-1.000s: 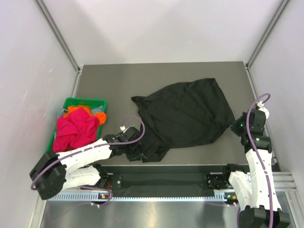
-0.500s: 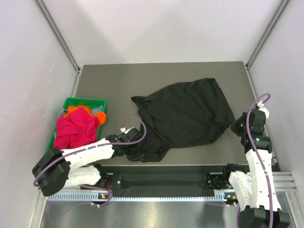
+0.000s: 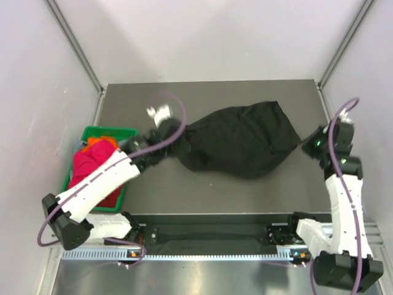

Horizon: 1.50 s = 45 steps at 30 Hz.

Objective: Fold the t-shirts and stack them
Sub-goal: Flatten the tshirt out

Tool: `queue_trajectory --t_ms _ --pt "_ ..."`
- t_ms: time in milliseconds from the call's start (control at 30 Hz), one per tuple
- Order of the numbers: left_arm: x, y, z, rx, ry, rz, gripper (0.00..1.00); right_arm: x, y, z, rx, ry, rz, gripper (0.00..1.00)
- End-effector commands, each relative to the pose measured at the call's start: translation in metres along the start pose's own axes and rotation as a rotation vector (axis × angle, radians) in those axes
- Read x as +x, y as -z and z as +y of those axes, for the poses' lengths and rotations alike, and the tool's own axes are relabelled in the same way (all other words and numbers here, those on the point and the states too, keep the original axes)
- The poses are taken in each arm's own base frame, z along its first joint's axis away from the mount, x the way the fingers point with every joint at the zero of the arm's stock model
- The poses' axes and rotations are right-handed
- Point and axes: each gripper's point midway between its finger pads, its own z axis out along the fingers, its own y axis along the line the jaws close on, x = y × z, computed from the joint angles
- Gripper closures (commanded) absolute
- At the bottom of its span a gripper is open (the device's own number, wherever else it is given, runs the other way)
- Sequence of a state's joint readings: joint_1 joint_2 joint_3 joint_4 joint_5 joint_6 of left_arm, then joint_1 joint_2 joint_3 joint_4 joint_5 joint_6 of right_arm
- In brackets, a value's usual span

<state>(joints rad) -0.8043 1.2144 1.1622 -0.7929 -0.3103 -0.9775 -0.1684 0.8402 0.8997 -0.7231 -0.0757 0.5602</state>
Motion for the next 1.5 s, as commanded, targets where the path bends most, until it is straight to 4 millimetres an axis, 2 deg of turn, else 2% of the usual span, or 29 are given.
queue_trajectory --t_ms 0,33,100,133,167,200,233,267,333,400,433,533,667,733,800,867,900,967,1000,1067,1100,1167,1200,1267,1300,1367,1400,1433,1467 --pt "-0.124 0.059 -0.032 0.024 -0.025 -0.320 1.00 -0.103 0.059 0.075 -0.197 0.036 -0.251 1.00" --pt "-0.162 0.086 -0.049 0.074 0.020 -0.402 1.00 -0.133 0.089 0.095 -0.227 0.051 -0.315 1.00" --pt "-0.194 0.116 -0.061 0.118 0.046 -0.485 1.00 -0.161 0.123 0.109 -0.238 0.057 -0.393 1.00" --pt "-0.206 0.130 -0.068 0.146 0.062 -0.514 1.00 -0.180 0.160 0.122 -0.262 0.059 -0.459 1.00" --pt "-0.225 0.163 -0.078 0.214 0.095 -0.573 1.00 -0.188 0.177 0.125 -0.264 0.054 -0.495 1.00" --pt "-0.228 0.178 -0.088 0.273 0.100 -0.577 1.00 -0.196 0.194 0.125 -0.256 0.045 -0.536 1.00" --pt "-0.231 0.196 -0.093 0.328 0.107 -0.590 1.00 -0.200 0.224 0.128 -0.270 0.038 -0.583 1.00" --pt "-0.235 0.216 -0.101 0.402 0.131 -0.608 1.00 -0.200 0.237 0.129 -0.282 0.027 -0.598 1.00" --pt "-0.222 0.247 -0.110 0.548 0.140 -0.570 1.00 -0.194 0.270 0.125 -0.300 0.013 -0.655 1.00" --pt "-0.213 0.264 -0.111 0.631 0.169 -0.541 1.00 -0.184 0.287 0.121 -0.316 0.006 -0.678 1.00" --pt "-0.202 0.273 -0.105 0.660 0.169 -0.521 1.00 -0.173 0.301 0.114 -0.322 0.006 -0.693 1.00" --pt "-0.187 0.294 -0.087 0.705 0.205 -0.515 1.00 -0.151 0.325 0.102 -0.342 -0.006 -0.726 1.00" --pt "-0.185 0.327 -0.074 0.755 0.221 -0.554 1.00 -0.134 0.352 0.097 -0.397 -0.039 -0.773 1.00" --pt "-0.189 0.331 -0.073 0.738 0.199 -0.570 1.00 -0.136 0.350 0.103 -0.425 -0.045 -0.771 1.00" --pt "-0.192 0.314 -0.077 0.691 0.176 -0.558 1.00 -0.142 0.338 0.112 -0.449 -0.032 -0.752 1.00" --pt "-0.193 0.294 -0.080 0.639 0.140 -0.547 1.00 -0.147 0.305 0.113 -0.423 -0.028 -0.703 1.00" --pt "-0.196 0.270 -0.082 0.576 0.133 -0.537 1.00 -0.153 0.282 0.115 -0.416 -0.025 -0.689 1.00" --pt "-0.201 0.246 -0.083 0.499 0.097 -0.546 1.00 -0.161 0.260 0.119 -0.411 -0.024 -0.675 1.00" --pt "-0.208 0.223 -0.083 0.424 0.092 -0.553 1.00 -0.169 0.236 0.122 -0.407 -0.026 -0.665 1.00" --pt "-0.219 0.205 -0.086 0.373 0.069 -0.578 1.00 -0.175 0.214 0.127 -0.421 -0.028 -0.651 1.00" --pt "-0.231 0.191 -0.088 0.343 0.067 -0.584 1.00 -0.182 0.193 0.131 -0.424 -0.036 -0.638 1.00" --pt "-0.250 0.175 -0.090 0.334 0.070 -0.597 1.00 -0.187 0.173 0.138 -0.442 -0.032 -0.612 1.00" --pt "-0.259 0.151 -0.090 0.308 0.075 -0.575 1.00 -0.195 0.153 0.144 -0.444 -0.031 -0.593 1.00" --pt "-0.290 0.134 -0.078 0.321 0.123 -0.578 1.00 -0.202 0.137 0.153 -0.464 -0.026 -0.572 1.00" --pt "-0.299 0.108 -0.076 0.310 0.135 -0.548 1.00 -0.214 0.123 0.160 -0.472 -0.021 -0.569 1.00" --pt "-0.324 0.095 -0.070 0.337 0.157 -0.570 1.00 -0.226 0.112 0.171 -0.488 0.006 -0.560 1.00" --pt "-0.338 0.083 -0.070 0.339 0.162 -0.592 1.00 -0.239 0.105 0.180 -0.495 0.018 -0.560 1.00" --pt "-0.354 0.092 -0.069 0.353 0.178 -0.632 1.00 -0.246 0.104 0.184 -0.496 0.040 -0.570 1.00" --pt "-0.358 0.083 -0.074 0.379 0.172 -0.615 1.00 -0.251 0.101 0.188 -0.495 0.054 -0.564 1.00"
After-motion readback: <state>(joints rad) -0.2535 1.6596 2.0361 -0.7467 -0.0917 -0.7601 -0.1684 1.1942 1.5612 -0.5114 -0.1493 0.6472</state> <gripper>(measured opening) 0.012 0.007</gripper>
